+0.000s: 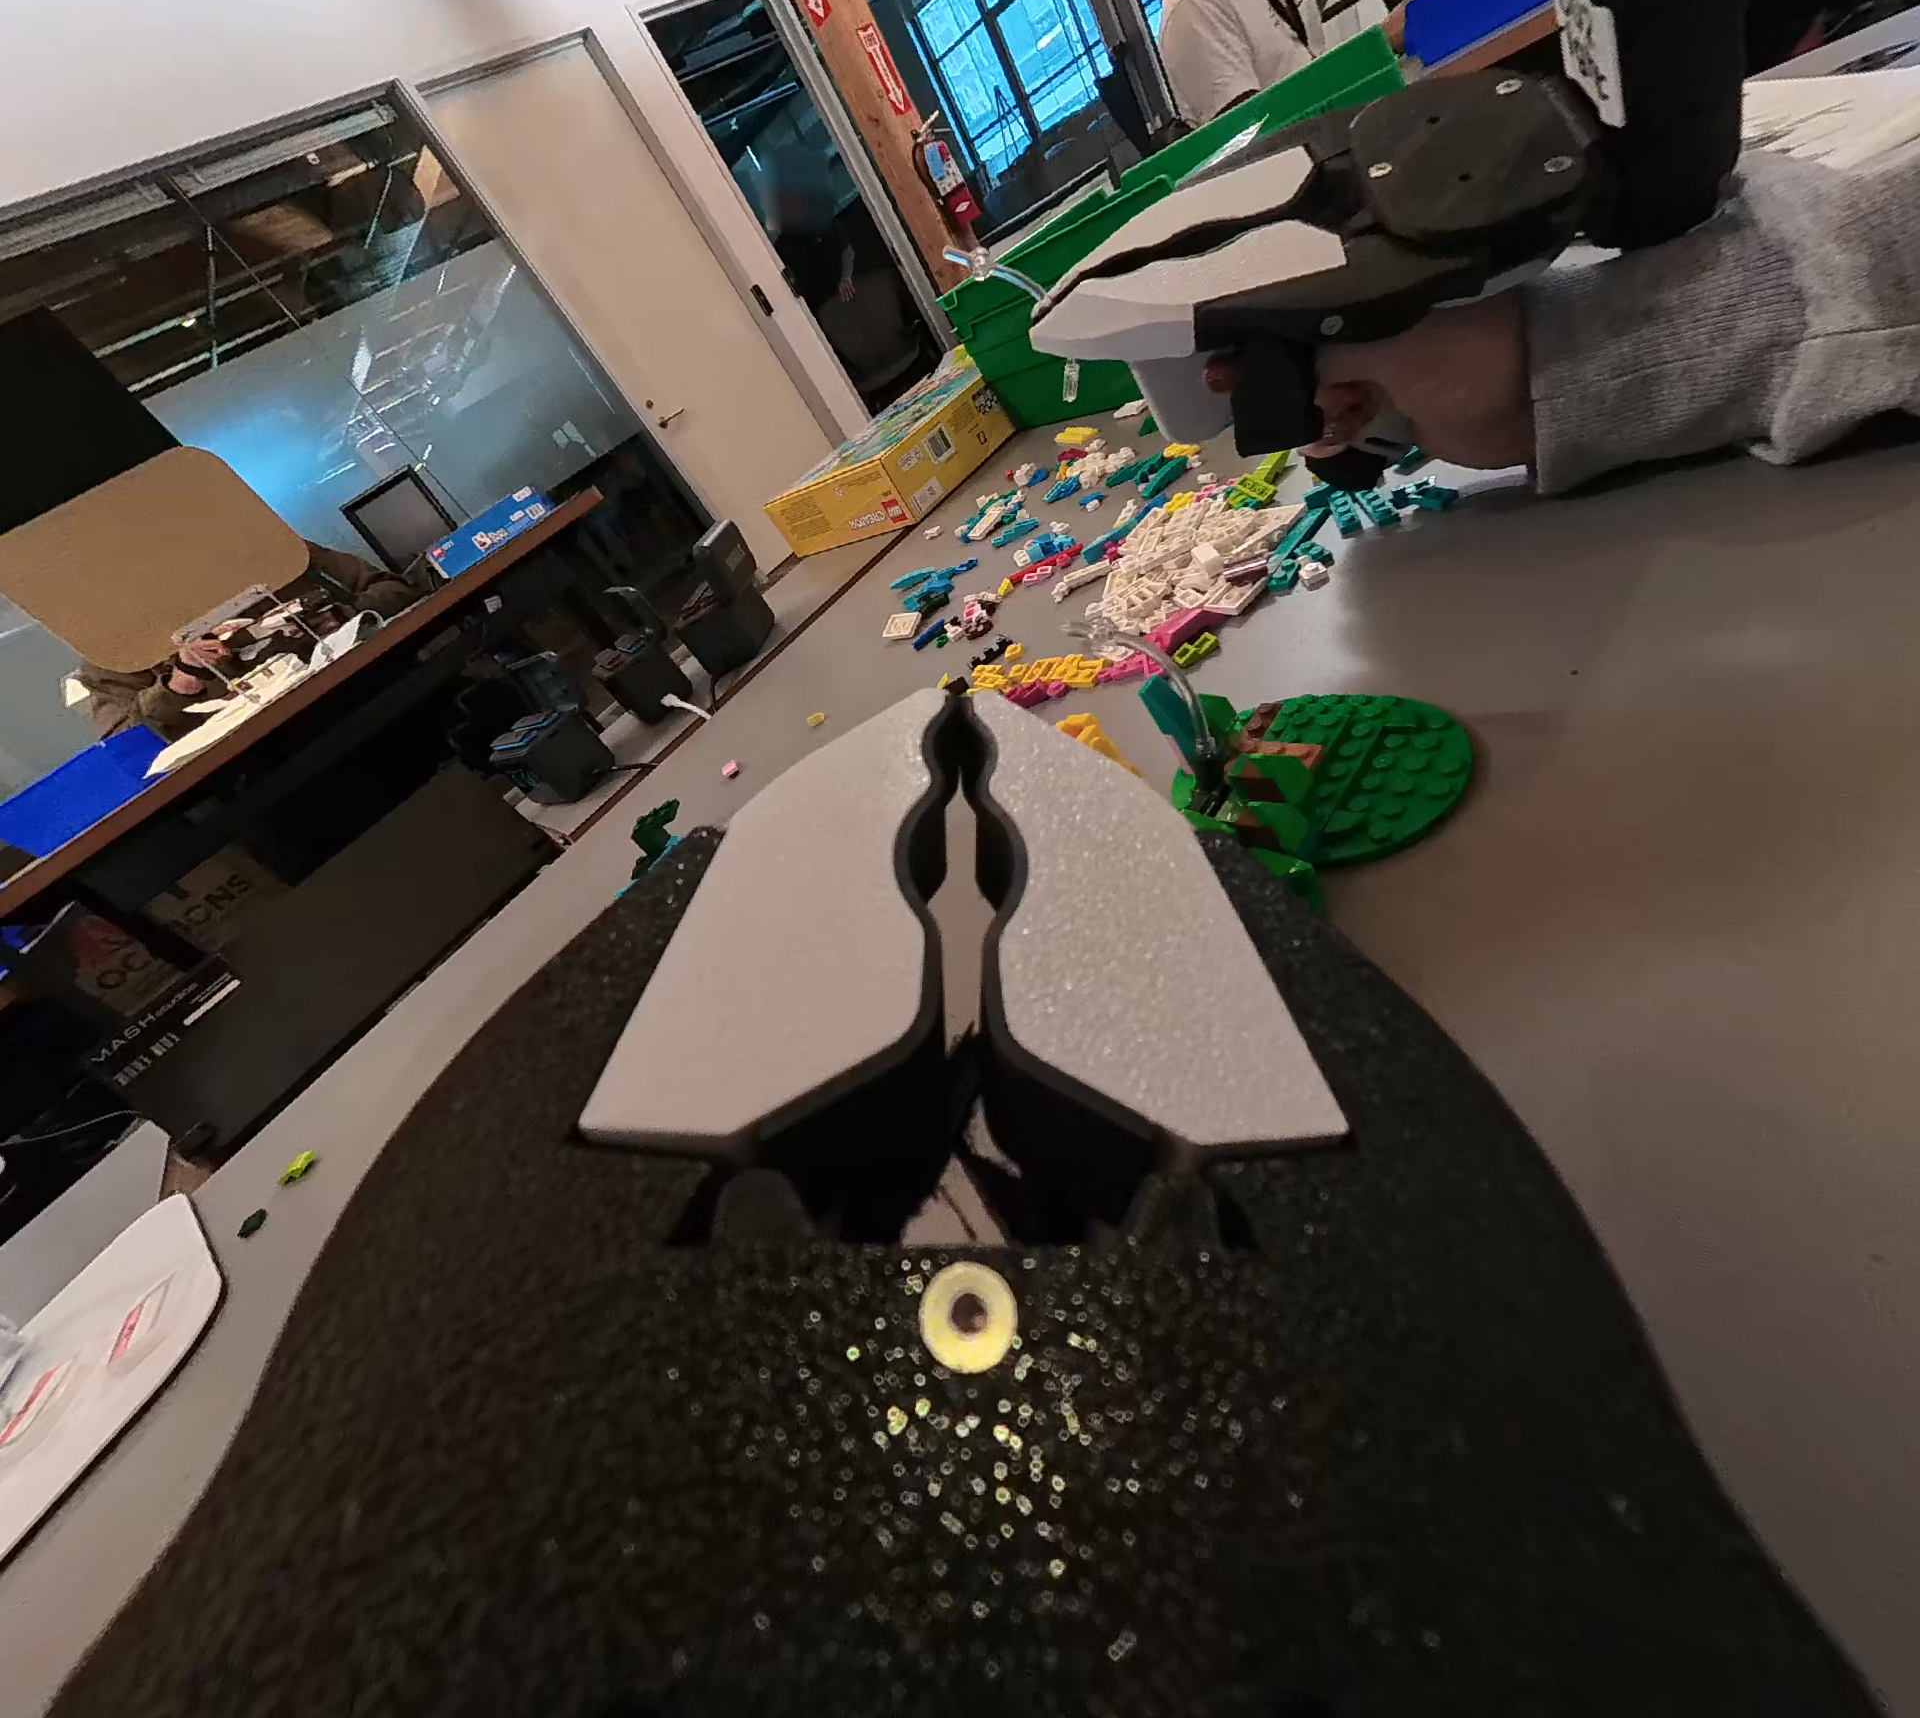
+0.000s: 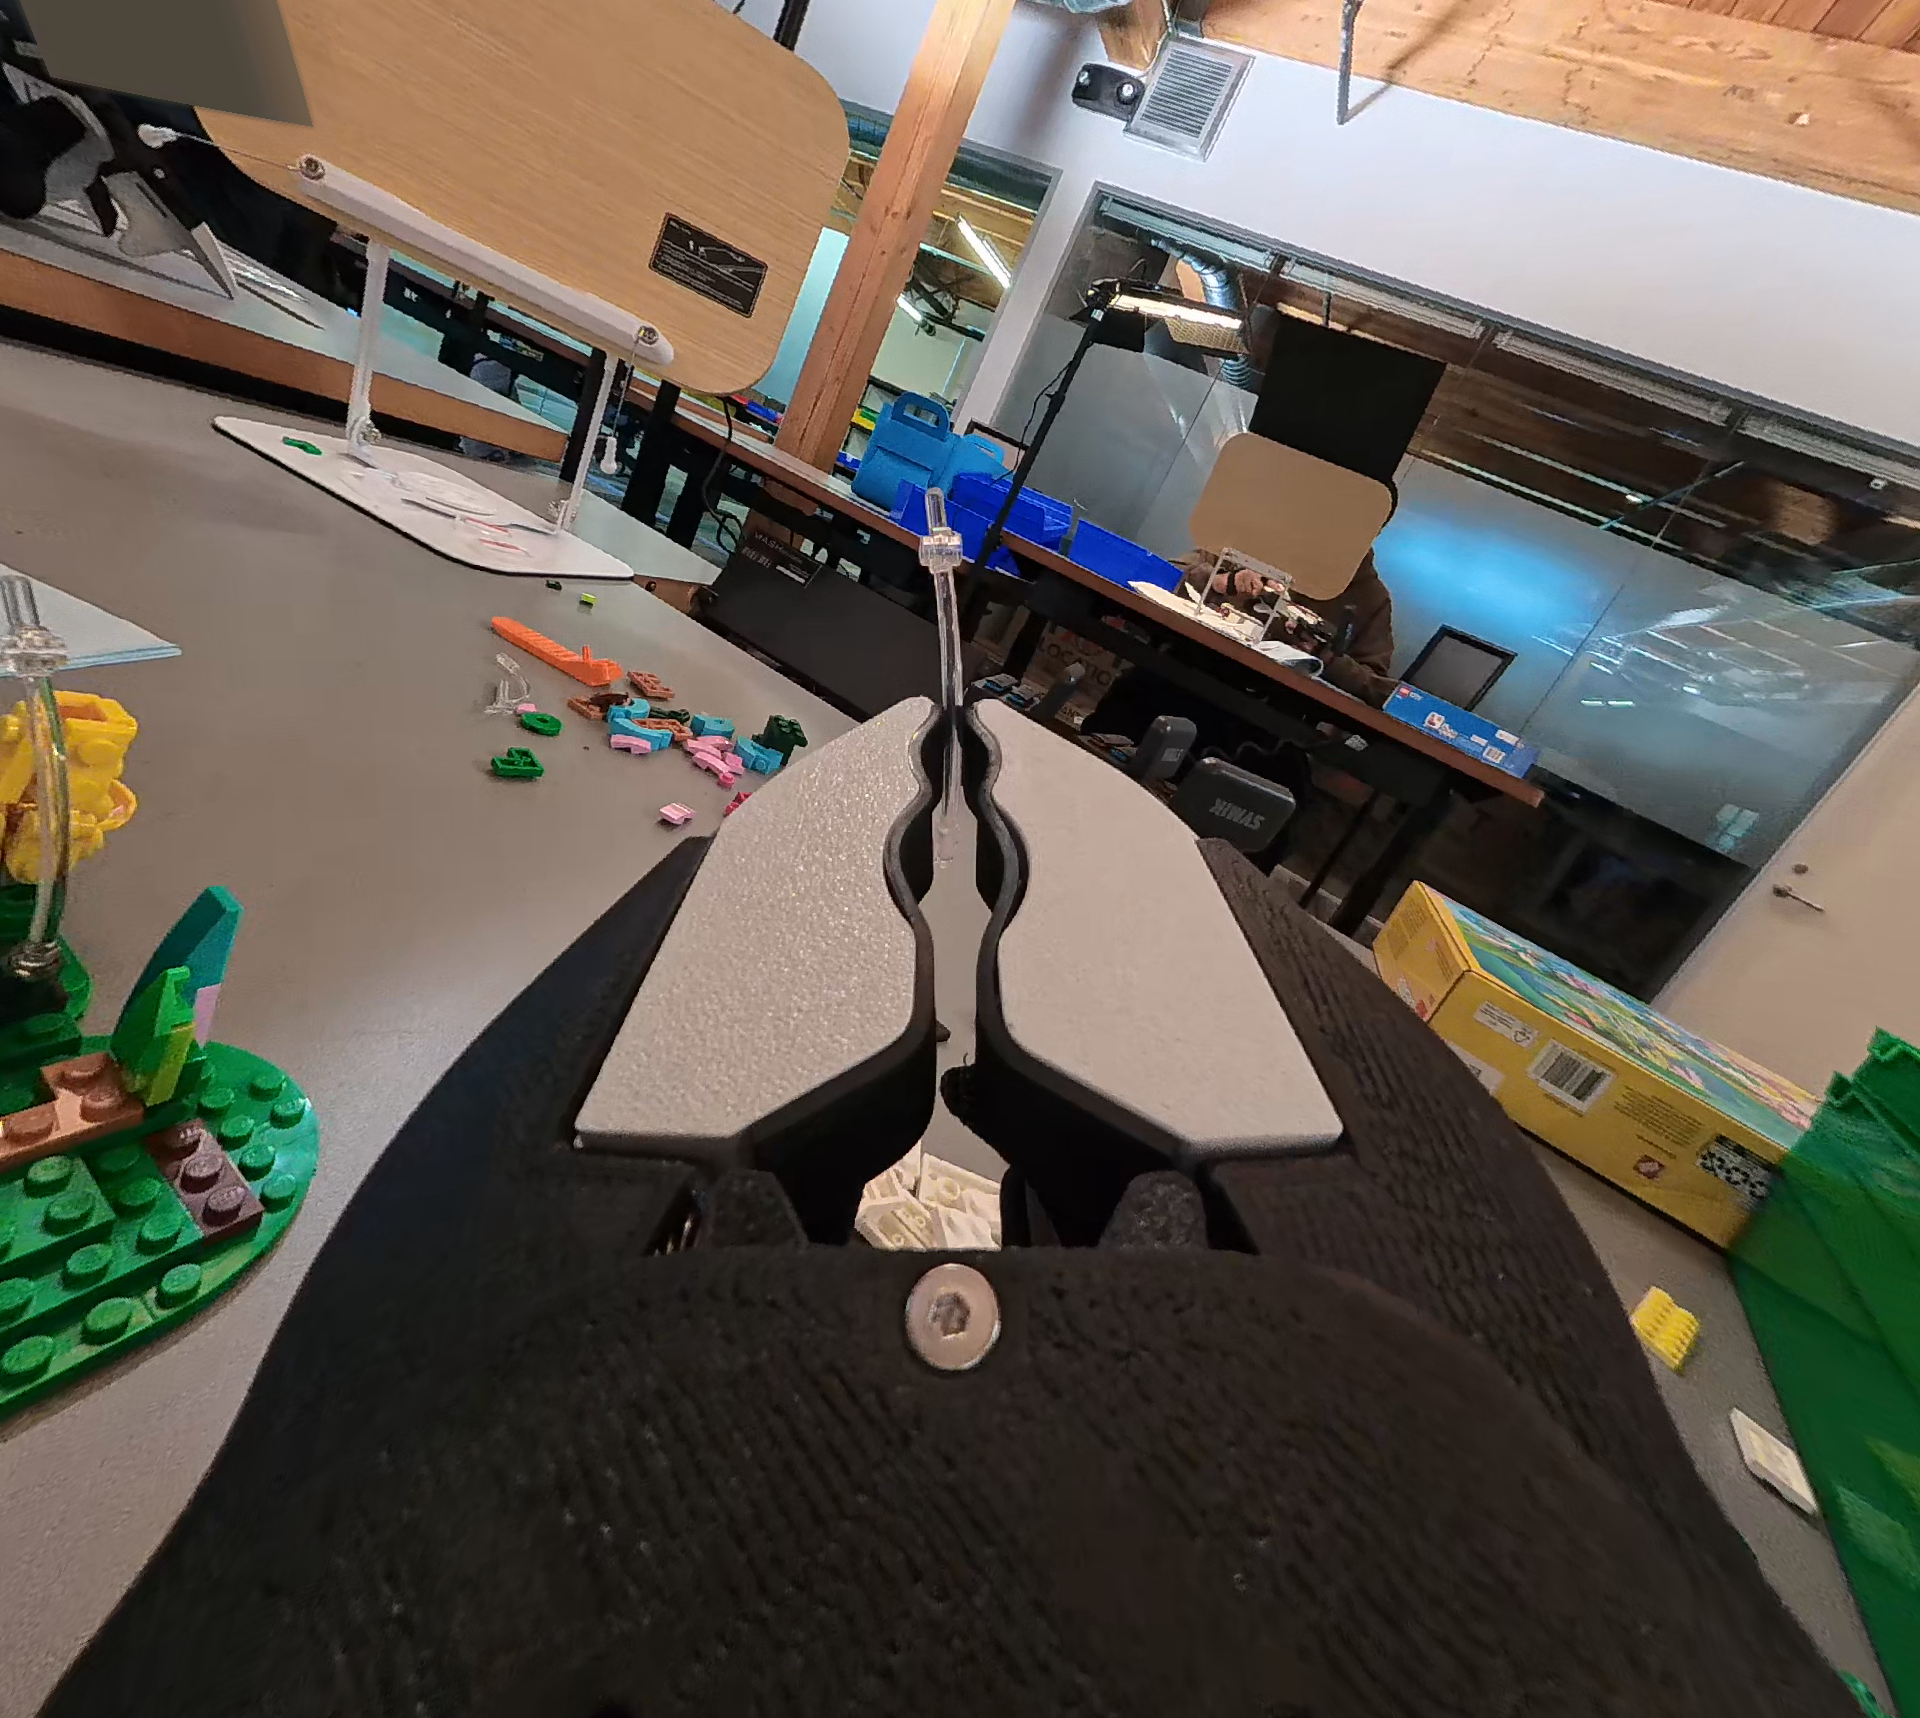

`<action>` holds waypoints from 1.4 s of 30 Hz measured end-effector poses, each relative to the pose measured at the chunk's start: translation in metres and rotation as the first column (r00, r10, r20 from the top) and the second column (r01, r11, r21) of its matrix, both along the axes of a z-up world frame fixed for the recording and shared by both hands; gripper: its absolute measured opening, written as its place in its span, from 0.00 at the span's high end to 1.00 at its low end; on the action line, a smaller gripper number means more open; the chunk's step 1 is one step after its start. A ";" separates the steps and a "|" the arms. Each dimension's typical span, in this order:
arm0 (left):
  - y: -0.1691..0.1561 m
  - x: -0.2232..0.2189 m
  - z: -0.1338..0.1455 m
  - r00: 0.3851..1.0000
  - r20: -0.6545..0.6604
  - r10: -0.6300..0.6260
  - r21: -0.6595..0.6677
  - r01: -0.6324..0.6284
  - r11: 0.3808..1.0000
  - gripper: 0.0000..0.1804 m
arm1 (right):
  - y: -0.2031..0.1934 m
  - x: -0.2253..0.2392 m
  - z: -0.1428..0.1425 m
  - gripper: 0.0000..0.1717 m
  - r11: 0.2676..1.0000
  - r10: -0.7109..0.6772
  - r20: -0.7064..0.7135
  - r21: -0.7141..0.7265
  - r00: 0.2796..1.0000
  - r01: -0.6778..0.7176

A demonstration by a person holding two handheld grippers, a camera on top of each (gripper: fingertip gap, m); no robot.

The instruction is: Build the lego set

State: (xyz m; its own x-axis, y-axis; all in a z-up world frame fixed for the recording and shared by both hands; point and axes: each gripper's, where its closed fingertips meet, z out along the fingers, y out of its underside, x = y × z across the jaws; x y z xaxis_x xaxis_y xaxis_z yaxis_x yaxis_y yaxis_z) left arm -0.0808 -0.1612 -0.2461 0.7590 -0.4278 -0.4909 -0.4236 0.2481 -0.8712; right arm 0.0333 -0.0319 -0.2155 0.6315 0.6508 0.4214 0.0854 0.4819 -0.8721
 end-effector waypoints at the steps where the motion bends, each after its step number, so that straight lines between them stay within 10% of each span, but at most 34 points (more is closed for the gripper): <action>1: 0.000 0.000 0.000 1.000 -0.001 -0.001 0.000 0.001 1.000 1.00 | 0.000 0.000 0.000 1.00 1.000 0.000 0.000 0.000 1.000 0.000; 16: 0.000 0.000 0.002 1.000 0.006 -0.004 0.005 0.004 1.000 1.00 | -0.008 -0.009 -0.002 0.99 0.986 0.133 -0.039 -0.096 0.990 -0.136; 25: 0.003 -0.003 0.002 1.000 -0.008 0.020 0.016 -0.020 1.000 1.00 | -0.026 -0.006 0.019 1.00 0.756 0.408 -0.445 -0.324 0.797 -0.568; 42: -0.003 0.001 -0.001 0.997 -0.078 -0.013 0.053 0.017 0.998 1.00 | -0.030 -0.007 0.013 1.00 0.753 0.428 -0.422 -0.323 0.799 -0.573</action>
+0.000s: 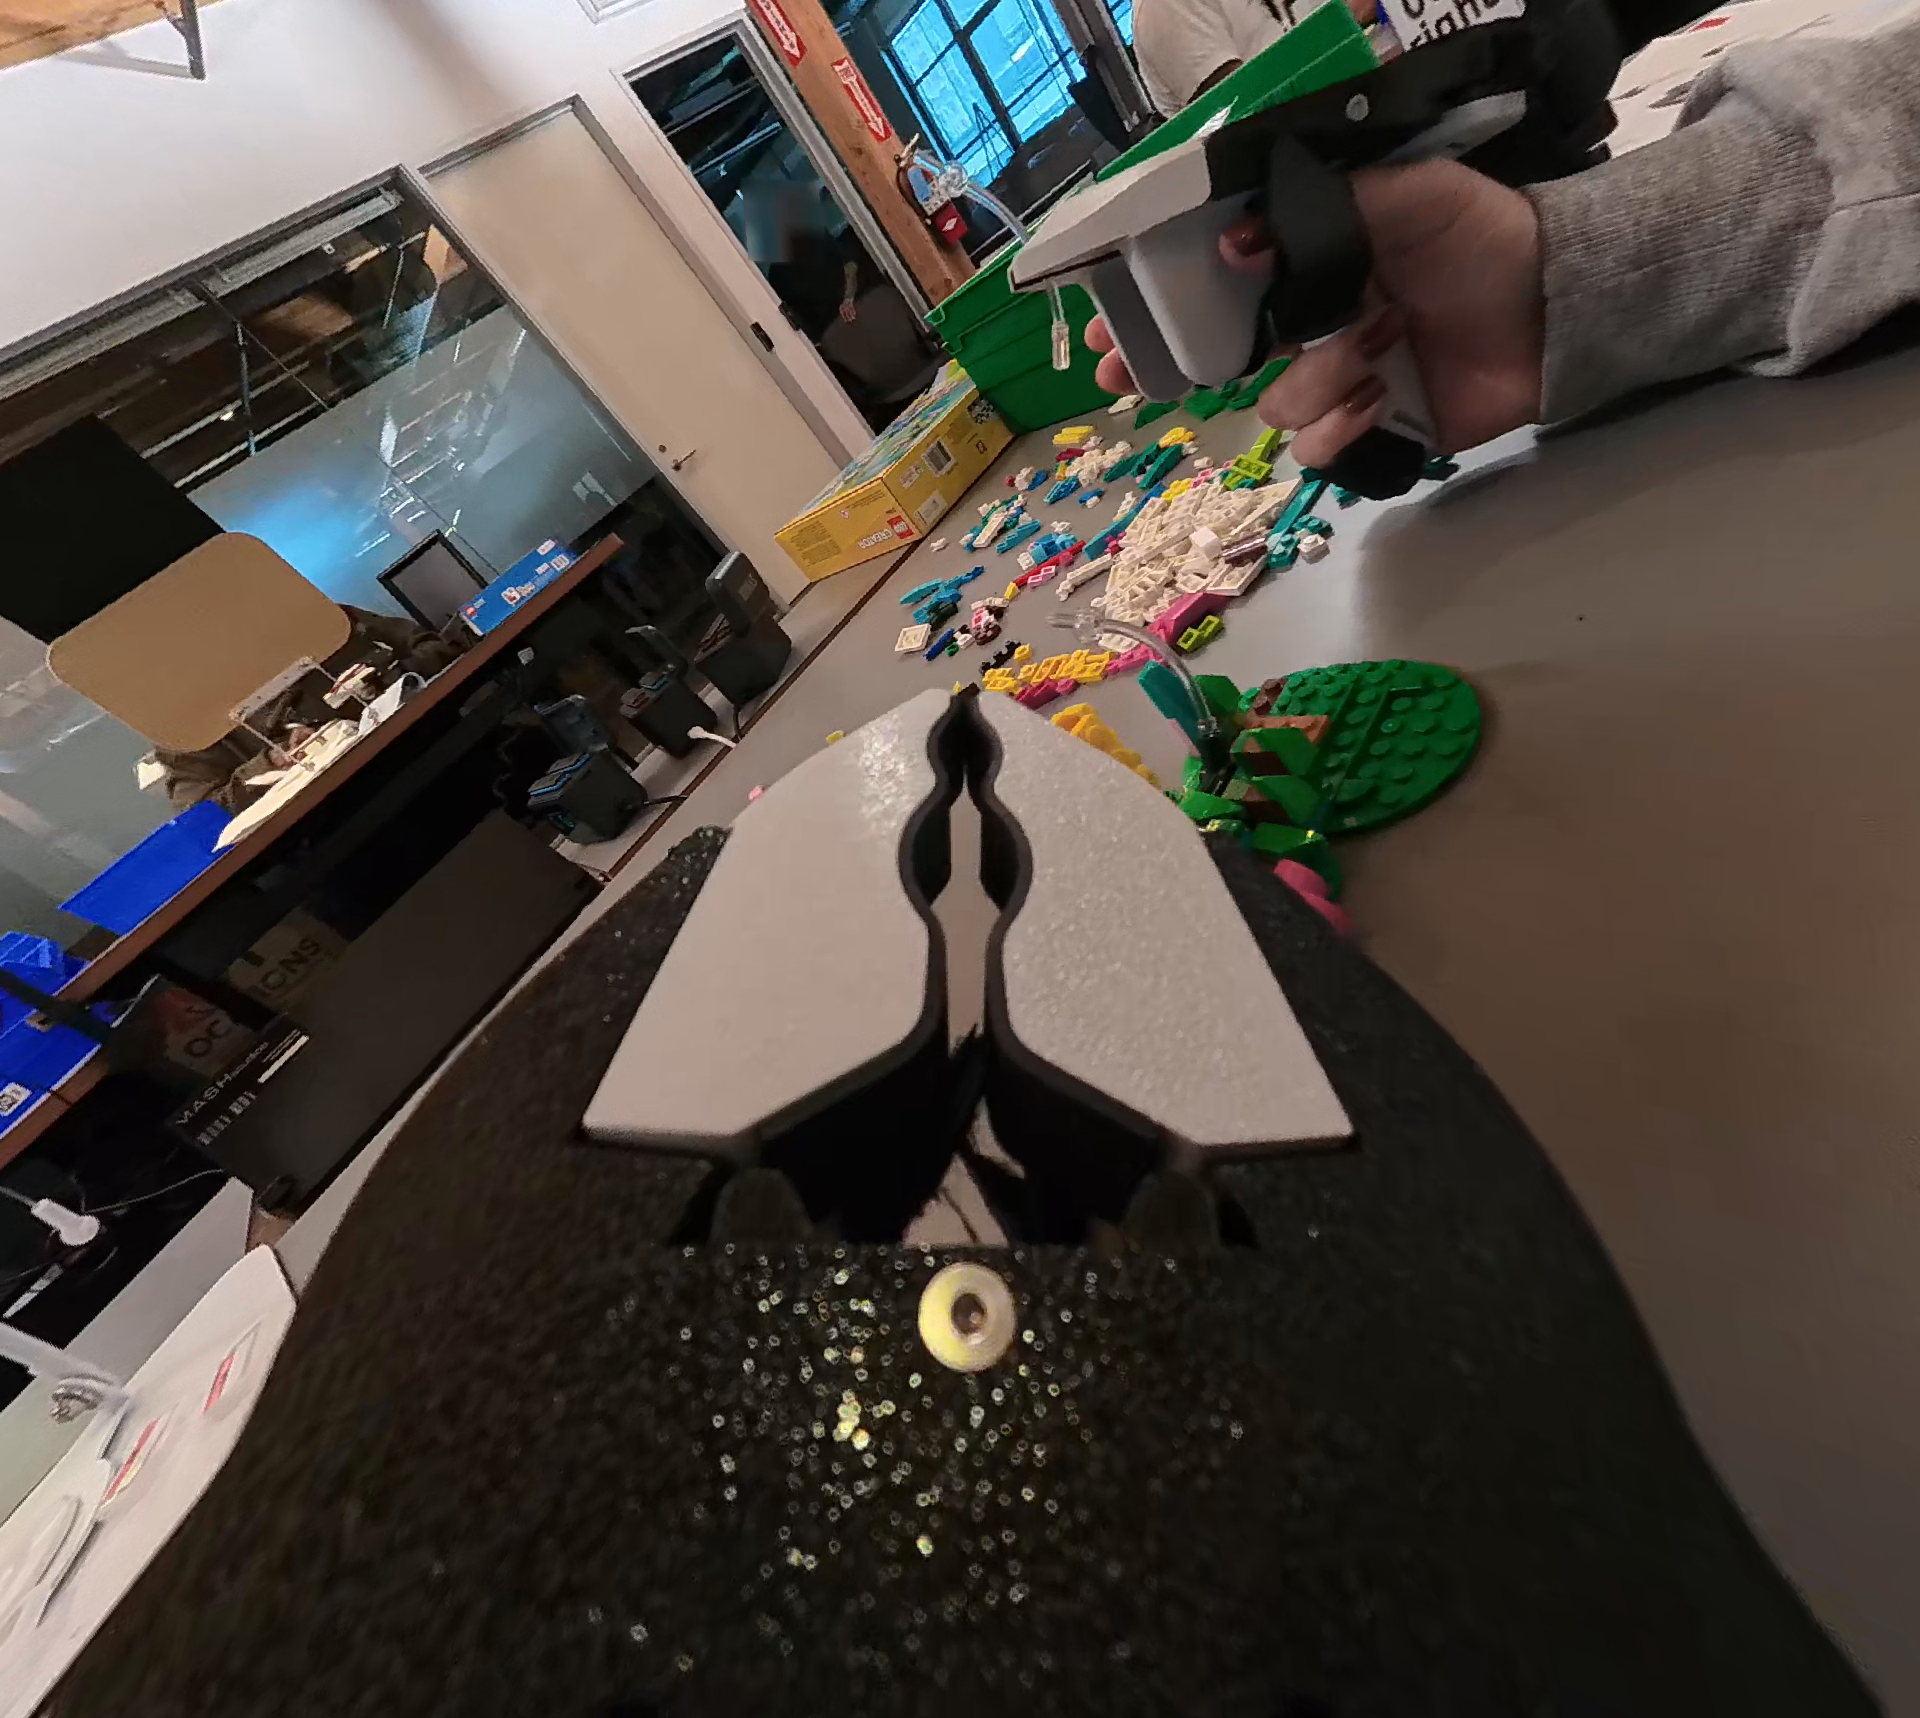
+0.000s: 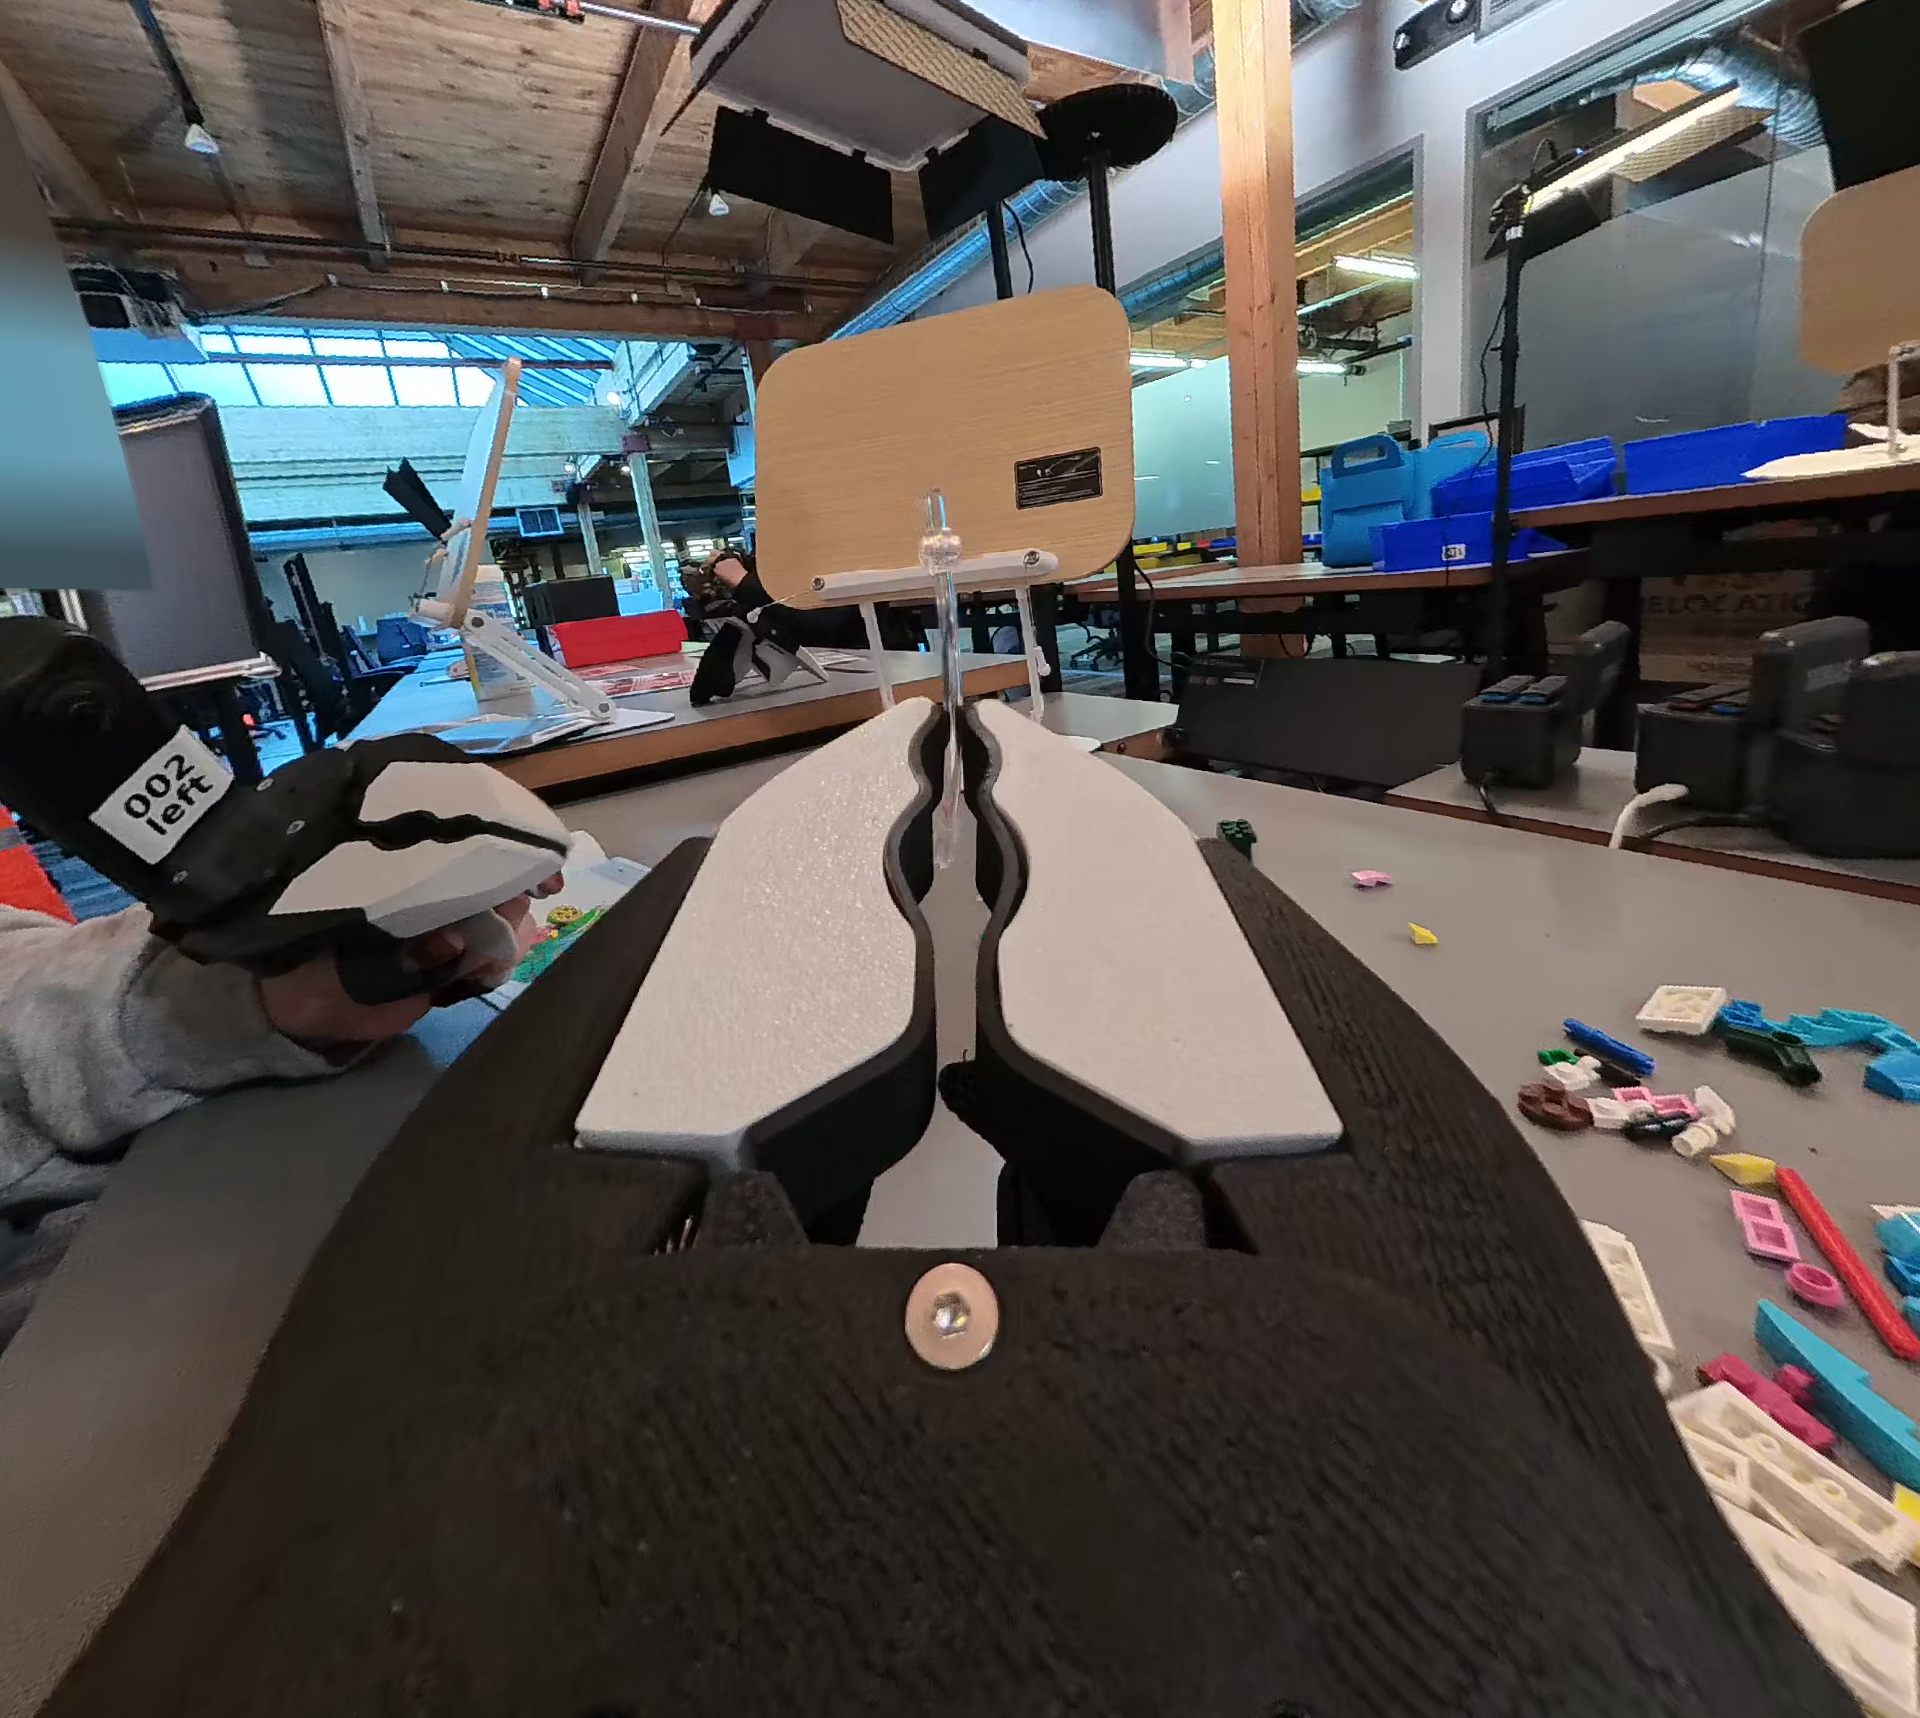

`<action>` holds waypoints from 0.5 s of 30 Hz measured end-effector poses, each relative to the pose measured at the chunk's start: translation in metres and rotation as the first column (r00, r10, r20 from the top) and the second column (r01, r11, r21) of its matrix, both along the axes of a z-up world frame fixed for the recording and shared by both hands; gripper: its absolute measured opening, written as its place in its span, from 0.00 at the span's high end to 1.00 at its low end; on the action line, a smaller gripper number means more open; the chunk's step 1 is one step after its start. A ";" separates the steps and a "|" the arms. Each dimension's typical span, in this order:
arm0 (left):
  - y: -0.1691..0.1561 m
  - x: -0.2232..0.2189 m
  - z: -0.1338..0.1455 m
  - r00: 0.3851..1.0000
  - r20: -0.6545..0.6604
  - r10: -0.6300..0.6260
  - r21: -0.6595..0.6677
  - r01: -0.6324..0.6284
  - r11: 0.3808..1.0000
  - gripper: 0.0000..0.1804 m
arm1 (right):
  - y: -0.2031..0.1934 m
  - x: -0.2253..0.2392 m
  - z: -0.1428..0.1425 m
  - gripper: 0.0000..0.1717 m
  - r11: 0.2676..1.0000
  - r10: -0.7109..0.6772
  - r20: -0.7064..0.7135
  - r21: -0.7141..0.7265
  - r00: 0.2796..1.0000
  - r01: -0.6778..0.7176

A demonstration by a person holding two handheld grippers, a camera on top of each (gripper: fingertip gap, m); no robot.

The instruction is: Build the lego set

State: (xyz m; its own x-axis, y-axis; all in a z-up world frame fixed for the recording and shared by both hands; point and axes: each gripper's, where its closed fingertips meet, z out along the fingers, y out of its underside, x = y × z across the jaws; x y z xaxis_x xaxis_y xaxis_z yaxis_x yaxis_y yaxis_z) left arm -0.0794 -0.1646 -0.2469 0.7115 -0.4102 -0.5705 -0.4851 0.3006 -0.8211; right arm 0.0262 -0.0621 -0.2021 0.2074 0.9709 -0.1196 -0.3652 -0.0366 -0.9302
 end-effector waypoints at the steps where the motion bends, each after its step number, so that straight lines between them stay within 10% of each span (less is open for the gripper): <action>1: 0.000 0.000 0.000 1.000 -0.002 0.002 0.004 -0.002 1.000 1.00 | 0.001 0.001 0.000 1.00 1.000 0.001 -0.002 -0.005 1.000 -0.001; 15: 0.000 0.000 -0.003 1.000 -0.016 -0.010 -0.002 0.010 1.000 1.00 | -0.001 -0.001 -0.004 0.99 1.000 0.007 0.021 0.019 1.000 -0.007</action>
